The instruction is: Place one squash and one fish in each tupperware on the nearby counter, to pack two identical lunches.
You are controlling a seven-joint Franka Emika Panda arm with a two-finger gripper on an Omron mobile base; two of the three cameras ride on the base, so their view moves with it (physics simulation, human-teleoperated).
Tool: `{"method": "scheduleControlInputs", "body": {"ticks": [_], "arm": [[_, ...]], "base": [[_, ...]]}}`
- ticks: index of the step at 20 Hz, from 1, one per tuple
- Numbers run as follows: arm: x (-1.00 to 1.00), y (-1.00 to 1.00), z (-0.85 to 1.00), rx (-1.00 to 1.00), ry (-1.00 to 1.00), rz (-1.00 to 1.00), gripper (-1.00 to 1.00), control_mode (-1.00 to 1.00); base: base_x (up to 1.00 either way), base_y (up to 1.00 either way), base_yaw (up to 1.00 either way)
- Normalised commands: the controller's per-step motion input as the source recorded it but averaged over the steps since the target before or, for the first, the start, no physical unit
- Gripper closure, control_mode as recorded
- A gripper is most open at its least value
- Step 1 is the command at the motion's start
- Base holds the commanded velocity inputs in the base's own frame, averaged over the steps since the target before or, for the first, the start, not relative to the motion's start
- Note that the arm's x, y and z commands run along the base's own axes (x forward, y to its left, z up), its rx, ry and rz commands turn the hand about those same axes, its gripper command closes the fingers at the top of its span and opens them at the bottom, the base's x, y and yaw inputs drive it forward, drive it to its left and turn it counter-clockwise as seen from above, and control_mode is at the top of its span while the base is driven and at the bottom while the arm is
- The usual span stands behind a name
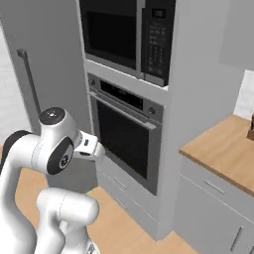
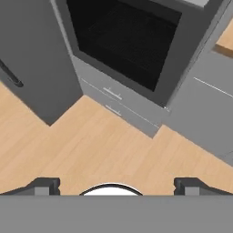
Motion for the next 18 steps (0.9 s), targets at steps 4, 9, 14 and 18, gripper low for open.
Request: {"method": "scheduleControlInputs", "body": {"ticks": [4, 9, 14, 18], "arm": [[0.0, 0.0, 0.0, 0.0, 0.0, 0.0, -1.0, 1.0], [0.0, 0.0, 0.0, 0.0, 0.0, 0.0, -1.0, 1.0], [0.0, 0.0, 0.0, 0.0, 0.0, 0.0, -1.0, 1.0], [0.0, 0.0, 0.0, 0.0, 0.0, 0.0, -1.0, 1.0]], "base": [[-0.25, 1.0, 0.57], [-0.13, 1.0, 0.55], [-0.03, 1.0, 0.51], [0.01, 1.0, 0.41]]}}
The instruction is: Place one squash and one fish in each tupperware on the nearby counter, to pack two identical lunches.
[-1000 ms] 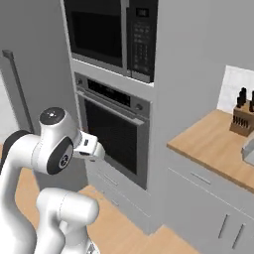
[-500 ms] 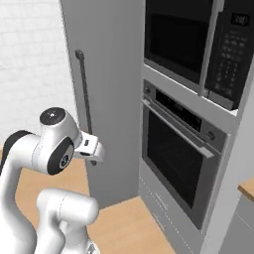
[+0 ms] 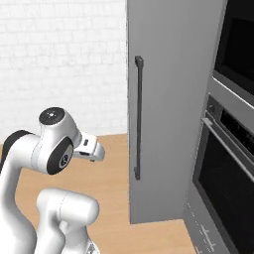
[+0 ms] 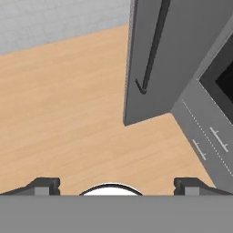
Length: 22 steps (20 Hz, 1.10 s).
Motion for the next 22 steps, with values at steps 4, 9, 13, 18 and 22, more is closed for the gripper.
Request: {"method": "scheduleControlInputs", "body": {"ticks": [4, 9, 13, 18, 22], "arm": [[0.0, 0.0, 0.0, 0.0, 0.0, 0.0, -1.0, 1.0], [0.0, 0.0, 0.0, 0.0, 0.0, 0.0, -1.0, 1.0], [0.0, 0.0, 0.0, 0.0, 0.0, 0.0, -1.0, 1.0], [0.0, 0.0, 0.0, 0.0, 0.0, 0.0, -1.0, 1.0], [0.0, 0.0, 0.0, 0.0, 0.0, 0.0, -1.0, 1.0]], "base": [[0.19, 1.0, 0.31], [0.61, 1.0, 0.18], [0.98, 1.0, 0.01], [1.0, 1.0, -0.01], [1.0, 1.0, 0.28]]}}
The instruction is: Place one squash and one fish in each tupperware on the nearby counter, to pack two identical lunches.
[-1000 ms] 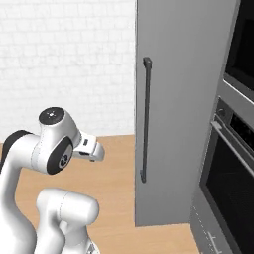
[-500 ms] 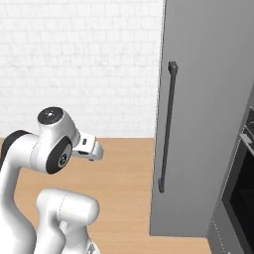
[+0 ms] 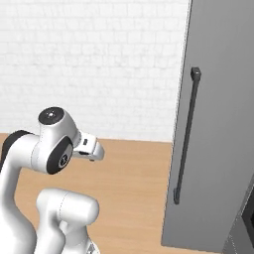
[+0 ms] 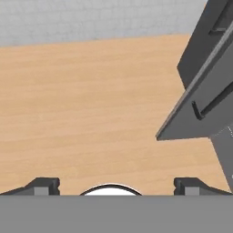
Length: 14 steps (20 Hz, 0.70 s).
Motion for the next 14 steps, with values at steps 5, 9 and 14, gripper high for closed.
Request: {"method": "scheduleControlInputs", "body": {"ticks": [5, 9, 14], "arm": [[0.0, 0.0, 0.0, 0.0, 0.0, 0.0, -1.0, 1.0], [0.0, 0.0, 0.0, 0.0, 0.0, 0.0, -1.0, 1.0], [0.0, 0.0, 0.0, 0.0, 0.0, 0.0, -1.0, 1.0]], "base": [[1.0, 0.98, 0.4], [1.0, 1.0, 0.16], [1.0, 0.6, -0.2]]}}
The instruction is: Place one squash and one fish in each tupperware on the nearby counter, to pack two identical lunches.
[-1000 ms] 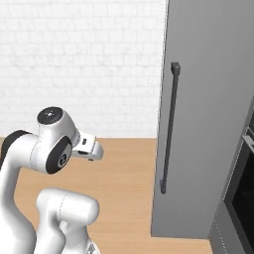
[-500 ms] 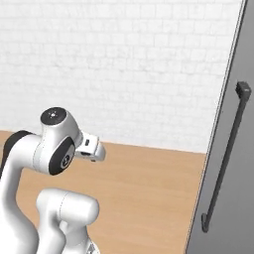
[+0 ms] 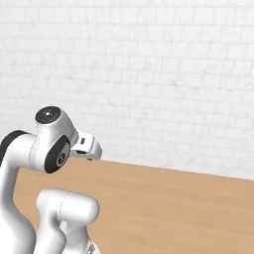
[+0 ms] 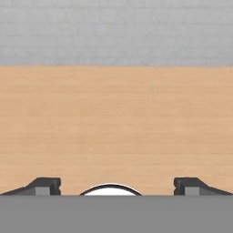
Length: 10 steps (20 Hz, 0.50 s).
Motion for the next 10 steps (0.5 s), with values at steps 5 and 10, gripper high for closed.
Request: {"method": "scheduleControlInputs", "body": {"ticks": [5, 10], "arm": [[0.0, 0.0, 0.0, 0.0, 0.0, 0.0, -1.0, 1.0], [0.0, 0.0, 0.0, 0.0, 0.0, 0.0, -1.0, 1.0]], "base": [[0.86, 0.02, -0.49], [0.7, -0.33, -0.48]]}}
